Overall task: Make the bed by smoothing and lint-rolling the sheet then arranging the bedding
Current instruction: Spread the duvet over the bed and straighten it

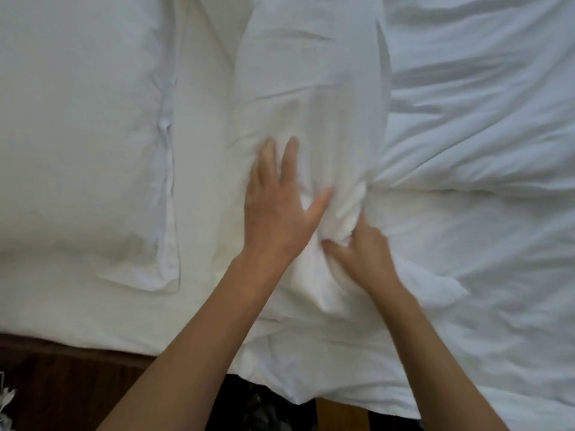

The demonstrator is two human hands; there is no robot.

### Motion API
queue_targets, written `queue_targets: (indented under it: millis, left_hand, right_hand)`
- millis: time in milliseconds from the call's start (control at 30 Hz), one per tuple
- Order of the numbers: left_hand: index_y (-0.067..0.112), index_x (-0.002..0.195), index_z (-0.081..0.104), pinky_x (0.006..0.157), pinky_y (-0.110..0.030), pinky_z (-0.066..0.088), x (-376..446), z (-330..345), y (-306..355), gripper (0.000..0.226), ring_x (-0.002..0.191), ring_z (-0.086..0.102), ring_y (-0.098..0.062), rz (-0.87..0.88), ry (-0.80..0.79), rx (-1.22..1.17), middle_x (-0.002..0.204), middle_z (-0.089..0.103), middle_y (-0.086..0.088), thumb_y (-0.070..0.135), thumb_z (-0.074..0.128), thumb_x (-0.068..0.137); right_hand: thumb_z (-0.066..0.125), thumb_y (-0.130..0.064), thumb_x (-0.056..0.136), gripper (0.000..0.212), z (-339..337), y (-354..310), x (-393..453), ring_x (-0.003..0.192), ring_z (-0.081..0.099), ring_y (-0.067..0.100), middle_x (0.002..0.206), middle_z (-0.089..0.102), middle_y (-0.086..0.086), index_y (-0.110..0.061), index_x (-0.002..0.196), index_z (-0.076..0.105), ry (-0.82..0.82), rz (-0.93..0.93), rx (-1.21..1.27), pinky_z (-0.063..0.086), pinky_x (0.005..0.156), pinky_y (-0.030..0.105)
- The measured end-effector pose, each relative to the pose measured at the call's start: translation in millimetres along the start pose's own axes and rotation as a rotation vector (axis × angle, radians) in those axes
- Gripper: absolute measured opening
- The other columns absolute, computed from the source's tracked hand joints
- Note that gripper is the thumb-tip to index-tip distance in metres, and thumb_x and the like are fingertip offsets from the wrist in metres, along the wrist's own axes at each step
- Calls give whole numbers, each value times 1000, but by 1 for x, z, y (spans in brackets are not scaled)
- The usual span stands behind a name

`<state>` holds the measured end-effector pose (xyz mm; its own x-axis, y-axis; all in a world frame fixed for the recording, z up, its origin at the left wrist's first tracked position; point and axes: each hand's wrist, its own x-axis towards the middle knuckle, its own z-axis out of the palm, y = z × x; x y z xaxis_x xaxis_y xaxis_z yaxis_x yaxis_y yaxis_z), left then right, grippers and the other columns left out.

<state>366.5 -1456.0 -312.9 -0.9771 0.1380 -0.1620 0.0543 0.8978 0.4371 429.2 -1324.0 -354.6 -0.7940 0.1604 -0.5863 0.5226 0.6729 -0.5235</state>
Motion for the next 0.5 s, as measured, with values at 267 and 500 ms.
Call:
queue_targets:
  millis: [267, 500]
  left_hand:
    - [22, 155, -2, 80, -40, 42, 48, -8, -51, 96, 108, 50, -34, -112, -154, 341, 132, 41, -19, 44, 62, 87]
    - [34, 150, 26, 70, -39, 43, 0, -85, -175, 66, 82, 59, -35, -247, -30, 151, 98, 61, -10, 25, 55, 91]
  right_hand:
    - [42, -27, 93, 30, 93, -62, -70, 60, 47, 8, 83, 62, -2, -25, 123, 44, -284, -331, 133, 29, 54, 16]
    - [39, -32, 95, 58, 137, -116, -93, 82, 61, 29, 103, 67, 7, -34, 151, 23, -316, -547, 86, 40, 68, 32]
